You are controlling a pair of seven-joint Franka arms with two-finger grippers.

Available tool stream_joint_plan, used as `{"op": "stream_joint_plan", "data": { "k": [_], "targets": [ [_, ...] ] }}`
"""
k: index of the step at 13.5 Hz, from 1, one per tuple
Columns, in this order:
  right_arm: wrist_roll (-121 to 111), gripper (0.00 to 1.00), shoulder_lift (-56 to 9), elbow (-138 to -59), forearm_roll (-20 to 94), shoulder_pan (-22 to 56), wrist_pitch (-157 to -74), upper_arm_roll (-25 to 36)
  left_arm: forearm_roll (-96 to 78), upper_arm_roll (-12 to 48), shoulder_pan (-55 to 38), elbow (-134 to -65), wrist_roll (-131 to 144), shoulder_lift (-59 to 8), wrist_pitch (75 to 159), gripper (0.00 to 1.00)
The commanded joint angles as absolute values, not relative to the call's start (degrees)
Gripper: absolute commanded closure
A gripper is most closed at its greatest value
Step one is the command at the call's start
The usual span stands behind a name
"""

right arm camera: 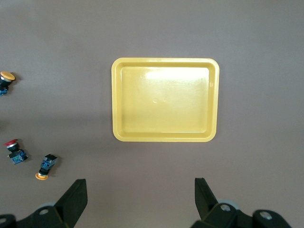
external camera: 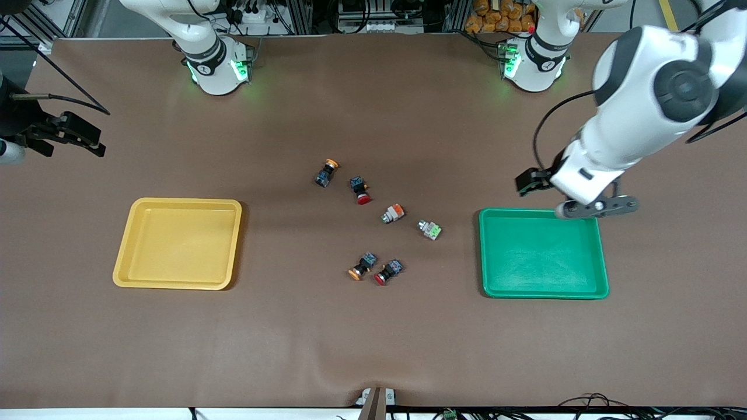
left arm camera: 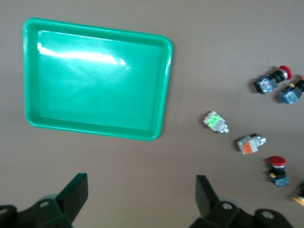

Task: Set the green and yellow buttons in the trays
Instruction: 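Reach the left gripper to the green-label button and grasp it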

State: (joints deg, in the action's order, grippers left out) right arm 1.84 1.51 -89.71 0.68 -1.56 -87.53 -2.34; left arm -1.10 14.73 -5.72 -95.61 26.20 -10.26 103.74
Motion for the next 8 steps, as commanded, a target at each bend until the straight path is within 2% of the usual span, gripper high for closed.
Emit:
{"op": "stream_joint_plan", "data": {
  "k": [1, 8],
  "targets": [
    [1.05, 0.0, 1.93, -90.18, 1.23, -2.9, -87.89, -3.16, -0.79, 14.77, -8.86, -95.36, 32.75, -13.52, 107.39, 0.0],
    [1.05, 0.0, 1.93, -90.18, 1.23, -3.07, -87.72, -3.16, 1.76, 14.77, -17.04, -94.92, 49.2, -22.58, 116.0, 0.0]
  ]
}}
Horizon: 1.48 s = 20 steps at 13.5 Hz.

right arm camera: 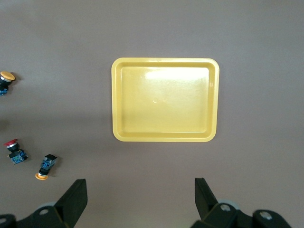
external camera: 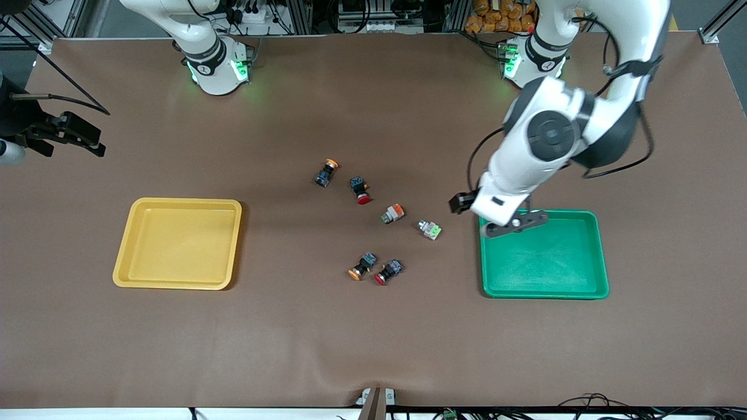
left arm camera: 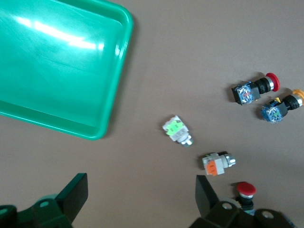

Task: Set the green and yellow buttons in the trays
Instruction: 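Reach the left gripper to the green-label button and grasp it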

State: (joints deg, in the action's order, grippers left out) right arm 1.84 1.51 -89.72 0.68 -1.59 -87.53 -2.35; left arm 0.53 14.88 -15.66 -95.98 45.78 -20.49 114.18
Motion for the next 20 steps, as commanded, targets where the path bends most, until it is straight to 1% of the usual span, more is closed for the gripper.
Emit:
{"op": "stream_joint_plan", "data": {
  "k": [1, 5, 13, 18, 20],
  "targets": [
    [1.05, 0.0, 1.93, -90.09, 1.23, -3.08, -87.8, -3.16, 1.84, 14.77, -17.75, -94.83, 50.35, -23.54, 116.97, 0.0],
    [1.05, 0.0, 1.93, -90.0, 1.32, -2.99, -87.89, -3.16, 5.09, 14.77, -20.74, -94.48, 56.41, -27.33, 119.61, 0.0],
    [1.05, 0.0, 1.85, -90.09, 1.32, -3.16, -88.07, -3.16, 5.19, 14.59, -24.6, -94.48, 65.91, -34.09, 128.49, 0.0],
    [1.05, 0.0, 1.58, -90.09, 1.23, -3.25, -88.07, -3.16, 8.16, 14.41, -26.45, -94.48, 71.09, -36.56, 130.25, 0.0],
    [1.05, 0.0, 1.58, -90.09, 1.32, -3.34, -88.07, -3.16, 8.53, 14.41, -26.89, -94.48, 73.2, -37.53, 132.26, 0.0]
  ]
}}
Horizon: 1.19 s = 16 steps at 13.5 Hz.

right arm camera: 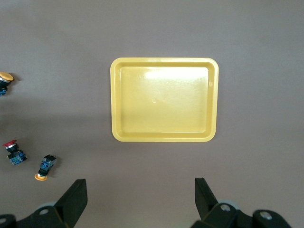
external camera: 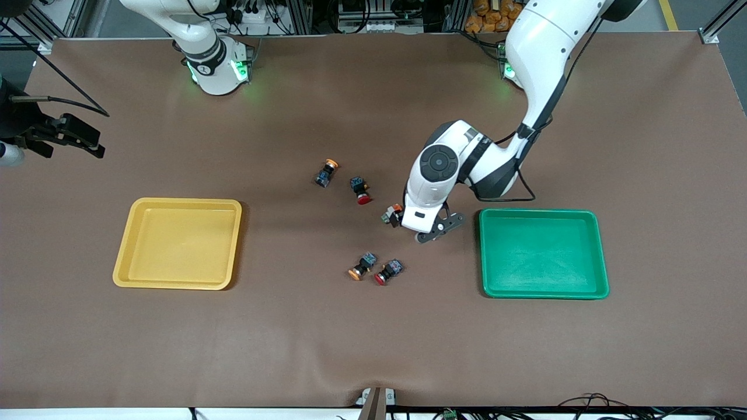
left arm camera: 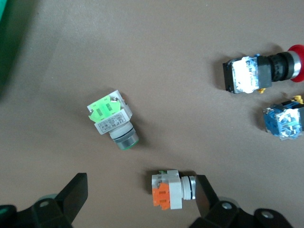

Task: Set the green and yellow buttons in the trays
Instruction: 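Reach the left gripper to the green-label button and grasp it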

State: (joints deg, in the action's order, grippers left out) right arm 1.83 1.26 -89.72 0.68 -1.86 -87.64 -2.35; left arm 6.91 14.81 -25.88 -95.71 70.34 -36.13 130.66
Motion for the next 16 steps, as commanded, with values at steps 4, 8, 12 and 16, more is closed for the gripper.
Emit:
{"op": "stream_joint_plan", "data": {
  "k": [4, 8, 12, 16],
  "targets": [
    [1.05, 0.0, 1.32, -90.17, 1.32, -3.6, -88.07, -3.16, 9.84, 14.15, -26.55, -94.92, 74.62, -38.76, 133.77, 0.0],
    [1.05, 0.0, 0.88, -90.0, 1.23, -3.52, -88.07, -3.16, 10.02, 11.61, -25.93, -95.36, 75.06, -39.72, 133.68, 0.0],
    [1.05, 0.0, 0.7, -90.0, 1.23, -3.52, -88.15, -3.16, 10.02, 10.9, -25.93, -95.8, 78.92, -41.13, 133.68, 0.0],
    [1.05, 0.0, 0.79, -90.0, 1.23, -3.52, -88.07, -3.16, 10.11, 10.81, -24.79, -96.24, 77.97, -40.87, 131.15, 1.0]
  ]
}}
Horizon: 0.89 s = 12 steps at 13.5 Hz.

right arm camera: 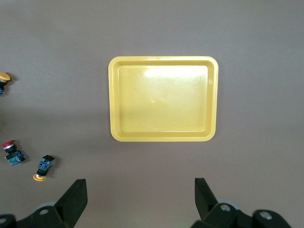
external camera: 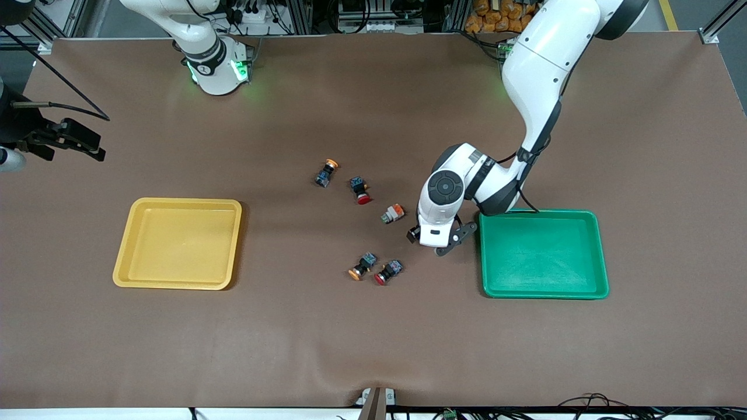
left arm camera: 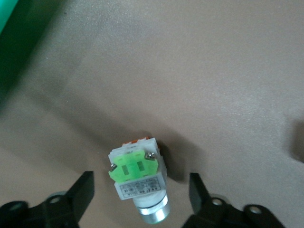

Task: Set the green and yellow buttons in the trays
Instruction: 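Lower the green button into the green tray and open the left gripper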

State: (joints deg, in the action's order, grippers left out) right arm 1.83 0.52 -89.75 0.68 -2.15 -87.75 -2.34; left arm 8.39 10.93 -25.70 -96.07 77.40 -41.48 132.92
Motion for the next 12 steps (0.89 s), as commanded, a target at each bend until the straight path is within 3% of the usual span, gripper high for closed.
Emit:
{"op": "stream_joint_plan", "data": {
  "k": [1, 5, 10, 12],
  "targets": [
    [1.05, 0.0, 0.7, -90.0, 1.23, -3.52, -88.07, -3.16, 10.28, 10.9, -23.74, -95.89, 77.0, -40.17, 129.39, 1.0],
    [1.05, 0.0, 0.79, -90.0, 1.23, -3.52, -88.07, -3.16, 10.28, 10.99, -17.42, -95.8, 66.03, -34.03, 121.39, 1.0],
    [1.05, 0.0, -1.05, -89.65, 1.06, -3.25, -88.15, -3.16, 12.11, 10.9, -6.62, -96.15, 51.37, -32.08, 119.18, 1.0],
    [1.05, 0.0, -6.13, -87.64, 0.53, -2.73, -87.98, -3.43, 15.28, 10.9, -3.53, -96.24, 48.0, -32.78, 119.27, 1.0]
  ]
}}
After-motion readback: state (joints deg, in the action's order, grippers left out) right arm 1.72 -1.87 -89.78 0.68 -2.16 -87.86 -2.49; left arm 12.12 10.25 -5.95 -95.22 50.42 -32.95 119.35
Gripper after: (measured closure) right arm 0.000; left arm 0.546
